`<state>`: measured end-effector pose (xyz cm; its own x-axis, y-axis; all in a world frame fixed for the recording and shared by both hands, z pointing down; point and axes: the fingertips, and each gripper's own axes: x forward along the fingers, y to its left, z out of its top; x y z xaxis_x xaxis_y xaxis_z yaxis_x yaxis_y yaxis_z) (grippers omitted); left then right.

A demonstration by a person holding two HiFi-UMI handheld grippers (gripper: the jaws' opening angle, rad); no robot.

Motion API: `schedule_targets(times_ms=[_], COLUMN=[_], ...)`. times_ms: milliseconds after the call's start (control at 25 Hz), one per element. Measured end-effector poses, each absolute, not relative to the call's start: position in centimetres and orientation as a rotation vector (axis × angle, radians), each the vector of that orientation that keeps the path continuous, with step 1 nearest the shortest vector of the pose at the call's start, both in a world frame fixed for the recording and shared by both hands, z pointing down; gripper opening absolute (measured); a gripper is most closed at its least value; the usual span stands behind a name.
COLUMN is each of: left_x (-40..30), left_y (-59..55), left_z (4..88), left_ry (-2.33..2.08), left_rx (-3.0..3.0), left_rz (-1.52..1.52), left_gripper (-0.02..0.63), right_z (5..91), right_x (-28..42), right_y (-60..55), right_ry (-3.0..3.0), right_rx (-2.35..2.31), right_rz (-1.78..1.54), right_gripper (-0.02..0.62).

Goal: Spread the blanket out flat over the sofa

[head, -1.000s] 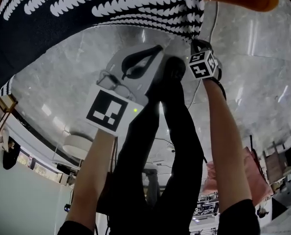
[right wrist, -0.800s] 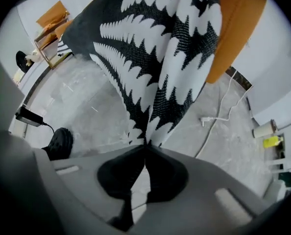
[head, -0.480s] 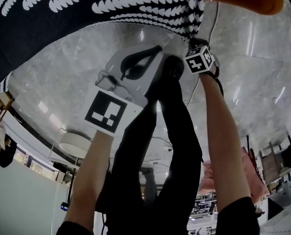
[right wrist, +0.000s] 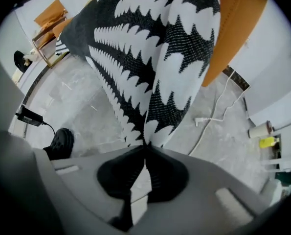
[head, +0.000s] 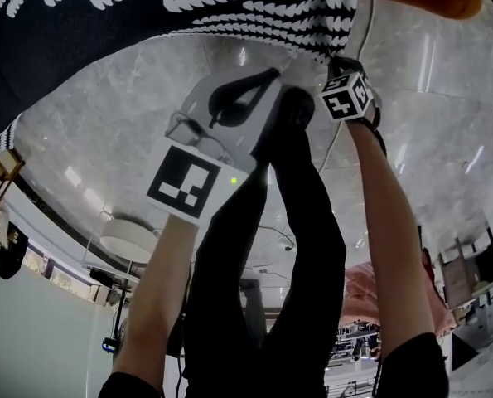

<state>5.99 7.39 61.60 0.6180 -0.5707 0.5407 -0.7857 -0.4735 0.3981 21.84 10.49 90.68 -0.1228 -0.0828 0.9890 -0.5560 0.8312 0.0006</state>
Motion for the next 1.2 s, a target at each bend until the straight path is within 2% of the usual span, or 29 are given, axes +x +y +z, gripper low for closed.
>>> schedule_targets(times_ms=[320,520,800,1200], left_x=[6.6,7.2,6.7,6.2], left_y=[7.2,7.7,8.3,9.9], left_z=[61.3,60.1,57.8,52.9], left_ry=[-1.068,-1.058,-1.094,-1.148], left_rx=[2.215,2.217,2.201,2.179], left_rz=[0.428,0.426,0.407,0.398], left_gripper=[0.006,0.006,0.006,0.006], right_z=[88.9,87.0,84.0,75.4], right_x=[20.4,19.9,21.3,21.9], right_y=[8.8,8.3,9.5,9.8], right_ry=[-1.666,-1.703,-1.684,-1.732], right_rx=[0.512,0.563,0.532,0.522], right_rz=[0.388,0.389,0.391,0.405], right_gripper=[0.022,0.069,0.069,0.069])
